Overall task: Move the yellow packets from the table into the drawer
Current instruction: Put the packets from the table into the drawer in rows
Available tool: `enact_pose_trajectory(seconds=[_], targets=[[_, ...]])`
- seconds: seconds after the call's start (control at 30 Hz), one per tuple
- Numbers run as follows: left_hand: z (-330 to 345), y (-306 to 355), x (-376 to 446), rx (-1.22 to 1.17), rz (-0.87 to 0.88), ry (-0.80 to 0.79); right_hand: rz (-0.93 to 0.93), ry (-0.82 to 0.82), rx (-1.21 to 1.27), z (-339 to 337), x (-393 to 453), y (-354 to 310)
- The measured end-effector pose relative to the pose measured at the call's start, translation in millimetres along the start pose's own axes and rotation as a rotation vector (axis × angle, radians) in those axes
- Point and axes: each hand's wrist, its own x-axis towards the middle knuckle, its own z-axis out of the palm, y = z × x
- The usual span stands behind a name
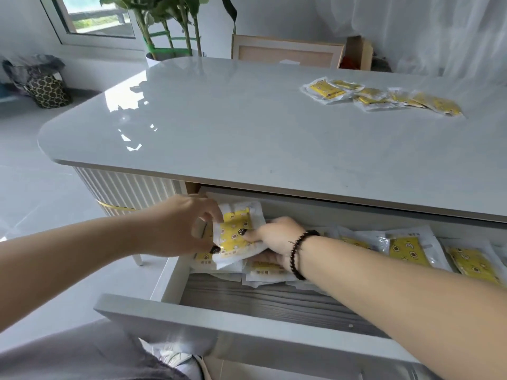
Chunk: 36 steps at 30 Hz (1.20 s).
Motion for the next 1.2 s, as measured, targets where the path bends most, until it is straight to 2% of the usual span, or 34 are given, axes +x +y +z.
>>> enact_pose_trajectory(seconds=[0.13,0.23,0.3,0.47,0.53,0.6,0.73,0.9,1.1,1.2], targets=[[19,-2,2,0.165,0.043,0.022,-0.089,0.037,-0.228,25,16,-3],[31,-5,5,0.301,0.043,0.017,-0.060,-0.030,-0.335,29,9,-5],[35,-5,6,0.338,0.022,0.002,-0.061,-0.042,-0.400,18,8,-7],[41,0,9,0.448,0.039,-0.047,-0.156,0.047,-0.557,-14,0,-11],[40,2,10,0.487,0.068,-0.056,-0.244,0.104,-0.754,-25,-2,-10],[38,0,12,0.528,0.111,-0.039,-0.414,0.142,-1.049,-40,-9,-7],[38,-6,16,0.643,0.168,-0.028,-0.566,-0.024,-1.394,-61,-27,11],[39,-2,20,0.712,0.300,0.023,-0.608,-0.008,-1.468,-63,-21,30],[37,6,24,0.735,0.244,-0.033,-0.618,0.029,-1.490,-59,-16,31],[28,15,22,0.731,0.182,-0.147,-0.625,-0.009,-1.520,-63,-23,26]])
